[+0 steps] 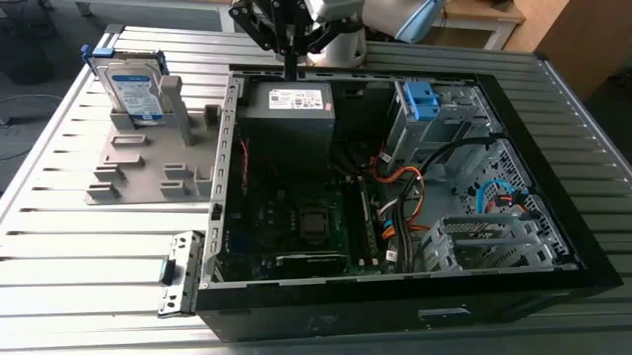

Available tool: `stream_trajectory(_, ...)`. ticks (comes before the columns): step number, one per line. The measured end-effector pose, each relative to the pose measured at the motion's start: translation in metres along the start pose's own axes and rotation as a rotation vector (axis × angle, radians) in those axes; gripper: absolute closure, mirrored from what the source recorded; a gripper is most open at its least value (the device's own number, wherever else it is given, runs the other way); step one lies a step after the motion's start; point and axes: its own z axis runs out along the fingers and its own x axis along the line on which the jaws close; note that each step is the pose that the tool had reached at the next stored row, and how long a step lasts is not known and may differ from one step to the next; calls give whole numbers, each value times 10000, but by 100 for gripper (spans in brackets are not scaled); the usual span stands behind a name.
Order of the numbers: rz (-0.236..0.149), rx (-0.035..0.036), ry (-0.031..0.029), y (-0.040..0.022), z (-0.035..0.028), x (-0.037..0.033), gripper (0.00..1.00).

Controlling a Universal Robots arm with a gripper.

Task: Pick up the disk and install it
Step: 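Reach for the disk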

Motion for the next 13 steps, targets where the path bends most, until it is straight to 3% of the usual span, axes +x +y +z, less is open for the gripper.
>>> stream_trajectory(6,1,1,0,-1,-1,13,89)
stream_trajectory(13,0,1,-1,-6,-3,79,89)
